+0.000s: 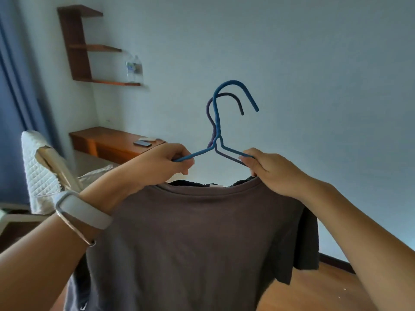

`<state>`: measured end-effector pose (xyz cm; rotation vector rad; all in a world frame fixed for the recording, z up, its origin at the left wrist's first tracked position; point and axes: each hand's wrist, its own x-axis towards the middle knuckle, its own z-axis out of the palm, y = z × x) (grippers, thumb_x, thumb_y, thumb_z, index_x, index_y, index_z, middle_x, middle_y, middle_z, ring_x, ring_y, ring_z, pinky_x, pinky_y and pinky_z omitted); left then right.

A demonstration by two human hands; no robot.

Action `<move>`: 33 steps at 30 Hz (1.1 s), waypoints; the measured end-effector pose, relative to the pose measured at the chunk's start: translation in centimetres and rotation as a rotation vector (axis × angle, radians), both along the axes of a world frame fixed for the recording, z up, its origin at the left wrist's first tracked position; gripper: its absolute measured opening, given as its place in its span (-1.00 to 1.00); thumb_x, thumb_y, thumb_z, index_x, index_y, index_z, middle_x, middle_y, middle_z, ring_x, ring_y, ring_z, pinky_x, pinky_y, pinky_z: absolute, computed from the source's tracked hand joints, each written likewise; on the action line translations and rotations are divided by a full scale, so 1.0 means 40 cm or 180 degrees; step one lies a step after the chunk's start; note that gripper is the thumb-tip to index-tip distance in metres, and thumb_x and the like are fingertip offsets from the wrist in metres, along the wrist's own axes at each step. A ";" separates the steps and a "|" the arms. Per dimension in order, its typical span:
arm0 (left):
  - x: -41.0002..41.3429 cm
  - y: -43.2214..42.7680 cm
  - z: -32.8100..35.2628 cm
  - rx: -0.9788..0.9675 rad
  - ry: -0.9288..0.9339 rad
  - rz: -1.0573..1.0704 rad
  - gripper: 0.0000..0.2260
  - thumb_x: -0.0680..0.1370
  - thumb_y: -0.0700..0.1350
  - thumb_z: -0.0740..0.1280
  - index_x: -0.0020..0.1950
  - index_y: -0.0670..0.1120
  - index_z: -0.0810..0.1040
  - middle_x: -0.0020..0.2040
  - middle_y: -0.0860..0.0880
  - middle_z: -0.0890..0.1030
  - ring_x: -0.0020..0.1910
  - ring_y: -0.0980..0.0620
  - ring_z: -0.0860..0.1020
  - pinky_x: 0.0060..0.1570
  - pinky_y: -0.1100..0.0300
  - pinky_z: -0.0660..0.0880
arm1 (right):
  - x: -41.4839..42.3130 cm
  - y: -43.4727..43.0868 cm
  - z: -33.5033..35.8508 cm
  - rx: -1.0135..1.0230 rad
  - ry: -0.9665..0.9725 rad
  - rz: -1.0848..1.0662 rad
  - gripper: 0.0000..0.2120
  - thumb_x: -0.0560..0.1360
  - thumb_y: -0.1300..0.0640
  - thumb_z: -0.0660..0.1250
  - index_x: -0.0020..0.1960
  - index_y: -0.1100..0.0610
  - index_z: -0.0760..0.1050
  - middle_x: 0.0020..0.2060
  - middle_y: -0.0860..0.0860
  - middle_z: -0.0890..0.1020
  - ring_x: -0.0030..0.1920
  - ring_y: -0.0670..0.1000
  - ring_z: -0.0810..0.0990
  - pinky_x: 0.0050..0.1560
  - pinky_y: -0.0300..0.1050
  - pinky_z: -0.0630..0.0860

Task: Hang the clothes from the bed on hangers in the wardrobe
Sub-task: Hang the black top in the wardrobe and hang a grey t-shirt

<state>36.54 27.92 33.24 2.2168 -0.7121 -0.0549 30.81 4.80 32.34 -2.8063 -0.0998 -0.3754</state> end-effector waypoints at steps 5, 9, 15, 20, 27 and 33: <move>0.176 -0.057 -0.047 0.0132 0.0022 0.0185 -0.95 0.53 -0.10 0.30 -0.06 0.04 0.53 -0.13 -0.03 0.57 -0.13 -0.11 0.48 -0.08 0.11 0.45 | 0.248 -0.069 -0.058 0.0290 -0.0038 0.0513 -0.75 0.60 -0.09 -0.02 -0.17 -0.04 0.32 -0.30 -0.06 0.42 -0.20 0.00 0.43 0.00 0.04 0.45; 0.315 -0.087 -0.078 0.0079 -0.0012 0.0444 -0.89 0.50 -0.12 0.34 0.00 0.04 0.54 -0.10 -0.03 0.60 -0.14 -0.01 0.51 -0.03 0.09 0.47 | 0.477 -0.108 -0.085 0.0155 -0.0046 0.0963 -0.76 0.61 -0.06 -0.01 -0.03 0.02 0.38 -0.12 0.01 0.44 0.04 0.07 0.41 0.20 0.05 0.37; 0.456 -0.088 -0.113 -0.0112 0.0263 0.1056 -0.79 0.48 -0.20 0.35 -0.06 0.14 0.53 -0.26 0.18 0.63 -0.26 0.30 0.57 -0.16 0.38 0.52 | 0.756 -0.102 -0.092 -0.0002 -0.0029 0.1701 -0.78 0.58 -0.05 0.04 -0.22 -0.08 0.27 -0.20 -0.09 0.38 -0.02 -0.04 0.31 0.07 -0.13 0.24; 0.502 0.017 -0.191 0.0066 0.0197 0.2145 -0.95 0.44 -0.05 0.41 -0.13 0.01 0.61 -0.25 0.00 0.66 -0.24 0.05 0.61 0.00 0.04 0.56 | 0.952 0.040 -0.131 -0.0035 -0.0191 0.2254 -0.74 0.57 -0.07 0.09 -0.04 0.06 0.46 -0.13 -0.06 0.43 -0.02 -0.05 0.30 0.11 -0.09 0.22; 0.494 0.233 -0.307 0.0036 0.0418 0.3337 -0.37 0.17 0.55 0.15 -0.19 0.04 0.56 -0.28 -0.08 0.60 -0.31 0.14 0.54 -0.20 0.20 0.50 | 1.142 0.369 -0.197 0.0022 -0.0026 0.3181 -0.70 0.55 -0.05 0.16 0.11 0.11 0.51 -0.09 -0.09 0.41 0.08 -0.03 0.32 0.07 -0.17 0.11; 0.500 0.424 -0.320 0.0388 0.0203 0.4013 -0.84 0.51 0.05 0.28 -0.24 0.10 0.57 -0.30 0.02 0.59 -0.29 0.20 0.48 -0.30 0.32 0.34 | 1.267 0.656 -0.203 0.0314 0.0350 0.3807 -0.76 0.53 -0.01 0.22 0.05 0.11 0.56 -0.21 -0.08 0.47 0.07 0.04 0.39 0.22 -0.04 0.24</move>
